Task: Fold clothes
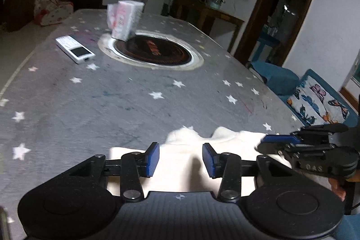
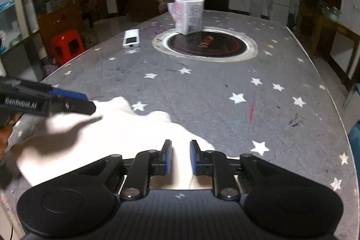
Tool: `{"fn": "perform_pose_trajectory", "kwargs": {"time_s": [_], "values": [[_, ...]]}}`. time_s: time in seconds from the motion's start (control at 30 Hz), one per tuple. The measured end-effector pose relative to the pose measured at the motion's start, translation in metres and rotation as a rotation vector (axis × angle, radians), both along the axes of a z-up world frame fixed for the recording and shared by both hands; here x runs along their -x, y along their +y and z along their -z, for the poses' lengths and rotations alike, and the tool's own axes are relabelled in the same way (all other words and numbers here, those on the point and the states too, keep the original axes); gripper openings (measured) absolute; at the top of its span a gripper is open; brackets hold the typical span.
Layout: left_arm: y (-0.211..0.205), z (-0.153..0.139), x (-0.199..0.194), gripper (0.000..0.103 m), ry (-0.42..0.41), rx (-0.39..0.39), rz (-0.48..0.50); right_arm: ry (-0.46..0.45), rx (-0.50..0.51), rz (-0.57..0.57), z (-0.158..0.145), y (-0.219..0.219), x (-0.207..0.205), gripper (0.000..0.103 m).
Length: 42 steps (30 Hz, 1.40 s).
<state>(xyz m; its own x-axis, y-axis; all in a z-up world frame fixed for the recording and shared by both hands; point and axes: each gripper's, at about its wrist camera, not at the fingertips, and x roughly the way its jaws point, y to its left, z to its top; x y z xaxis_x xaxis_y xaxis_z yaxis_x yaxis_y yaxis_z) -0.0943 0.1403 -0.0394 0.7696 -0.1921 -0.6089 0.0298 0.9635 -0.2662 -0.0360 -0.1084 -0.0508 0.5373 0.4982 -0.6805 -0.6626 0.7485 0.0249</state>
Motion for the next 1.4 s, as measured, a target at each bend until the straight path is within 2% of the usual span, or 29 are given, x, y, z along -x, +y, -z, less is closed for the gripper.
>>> {"fn": "perform_pose_trajectory", "kwargs": {"time_s": [0.13, 0.17, 0.2, 0.23, 0.3, 0.37, 0.4, 0.57, 0.67, 0.77, 0.9, 1.07, 1.23, 1.27, 1.4], "values": [[0.010, -0.005, 0.013, 0.065, 0.006, -0.023, -0.049, -0.028, 0.025, -0.070, -0.007, 0.005, 0.017, 0.031], [0.011, -0.006, 0.016, 0.073, 0.004, -0.036, -0.064, -0.036, 0.030, -0.092, -0.009, 0.007, 0.022, 0.032], [0.012, -0.006, 0.020, 0.080, -0.001, -0.050, -0.078, -0.045, 0.037, -0.115, -0.010, 0.009, 0.027, 0.038], [0.013, -0.007, 0.023, 0.083, -0.006, -0.064, -0.091, -0.054, 0.044, -0.135, -0.012, 0.011, 0.032, 0.043], [0.015, -0.009, 0.030, 0.094, -0.014, -0.092, -0.117, -0.070, 0.054, -0.174, -0.013, 0.015, 0.042, 0.043], [0.016, -0.011, 0.034, 0.099, -0.021, -0.115, -0.135, -0.080, 0.065, -0.230, -0.015, 0.022, 0.054, 0.048], [0.017, -0.012, 0.036, 0.099, -0.024, -0.122, -0.143, -0.084, 0.069, -0.256, -0.015, 0.026, 0.059, 0.051], [0.025, -0.017, 0.040, 0.101, -0.017, -0.120, -0.178, -0.110, 0.088, -0.409, -0.015, 0.049, 0.090, 0.052], [0.033, -0.018, 0.043, 0.101, 0.002, -0.081, -0.201, -0.117, 0.097, -0.490, -0.013, 0.064, 0.105, 0.052], [0.039, -0.018, 0.048, 0.101, 0.012, -0.047, -0.217, -0.166, 0.132, -0.593, -0.006, 0.083, 0.125, 0.052], [0.045, -0.018, 0.054, 0.101, 0.023, -0.005, -0.233, -0.211, 0.157, -0.667, -0.003, 0.104, 0.140, 0.052], [0.051, -0.014, 0.059, 0.100, 0.032, 0.076, -0.239, -0.239, 0.186, -0.701, 0.006, 0.126, 0.148, 0.047], [0.056, -0.010, 0.064, 0.098, 0.034, 0.160, -0.245, -0.272, 0.218, -0.660, 0.018, 0.138, 0.152, 0.025], [0.058, -0.008, 0.065, 0.097, 0.036, 0.180, -0.247, -0.260, 0.204, -0.645, 0.017, 0.137, 0.150, 0.019], [0.065, 0.000, 0.064, 0.097, 0.062, 0.284, -0.267, -0.194, 0.109, -0.585, 0.004, 0.126, 0.136, 0.015]]}}
